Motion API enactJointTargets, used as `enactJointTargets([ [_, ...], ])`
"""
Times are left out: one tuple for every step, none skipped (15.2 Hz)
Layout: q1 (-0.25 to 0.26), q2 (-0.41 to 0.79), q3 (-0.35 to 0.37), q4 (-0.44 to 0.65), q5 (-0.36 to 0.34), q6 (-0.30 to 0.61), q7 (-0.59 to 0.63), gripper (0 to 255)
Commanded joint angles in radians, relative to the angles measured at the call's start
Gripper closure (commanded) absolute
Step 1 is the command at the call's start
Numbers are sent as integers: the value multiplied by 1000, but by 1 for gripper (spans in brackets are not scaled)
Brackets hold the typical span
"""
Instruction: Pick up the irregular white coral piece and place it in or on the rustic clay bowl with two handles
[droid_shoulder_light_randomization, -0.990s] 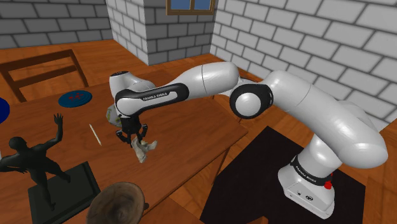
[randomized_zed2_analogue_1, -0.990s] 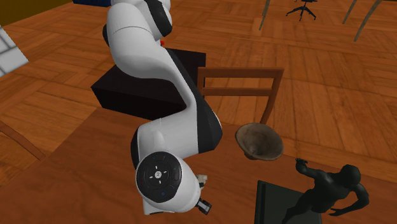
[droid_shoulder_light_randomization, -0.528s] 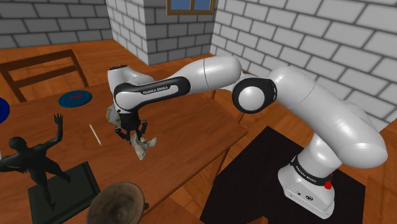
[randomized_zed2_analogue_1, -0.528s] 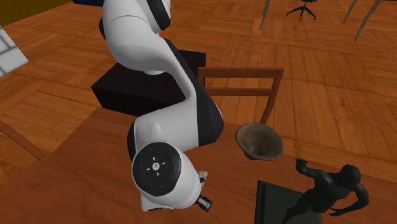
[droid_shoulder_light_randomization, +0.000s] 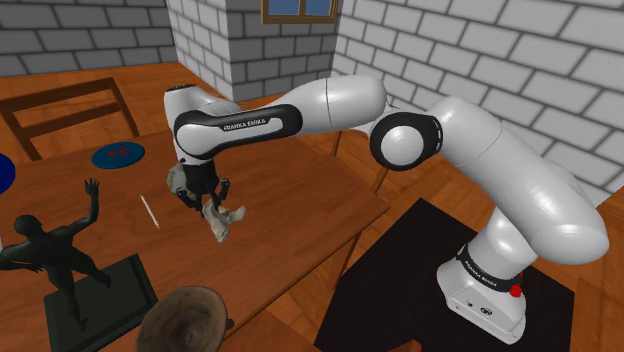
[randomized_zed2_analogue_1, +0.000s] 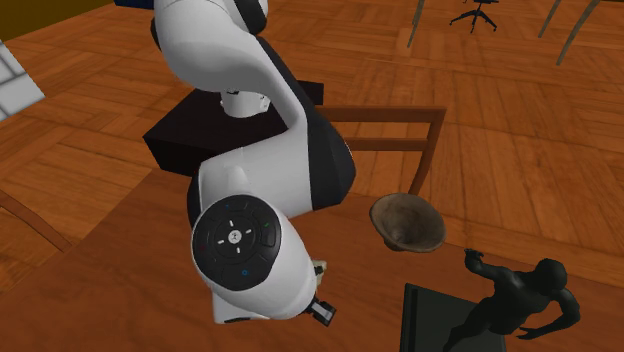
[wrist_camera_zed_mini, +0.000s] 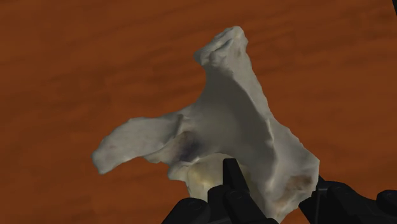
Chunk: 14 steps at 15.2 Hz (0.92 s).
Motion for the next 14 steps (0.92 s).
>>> enactJointTargets([
  [-6,-23,3,-16,2,-8,1,255],
  [-6,-30,4,-16,3,-15,2,255],
  [-6,-37,5,-15,4,-23,3,255],
  [-6,-43,6,-12,5,-31,4,255],
  [-6,-49,6,-9,5,-40,5,255],
  [-6,-54,7,-6,6,-49,5,255],
  [-6,-60,8,-2,7,-58,6,255],
  [-5,-64,9,5,8,-68,7,255],
  [-5,-69,10,9,9,-77,7,255],
  [-4,-72,10,17,9,-88,8,255],
  [-3,-75,11,25,10,-99,8,255],
  [-1,-79,11,33,11,-110,9,255],
  [0,-81,12,42,11,-121,9,255],
  [2,-83,12,52,12,-133,10,255],
])
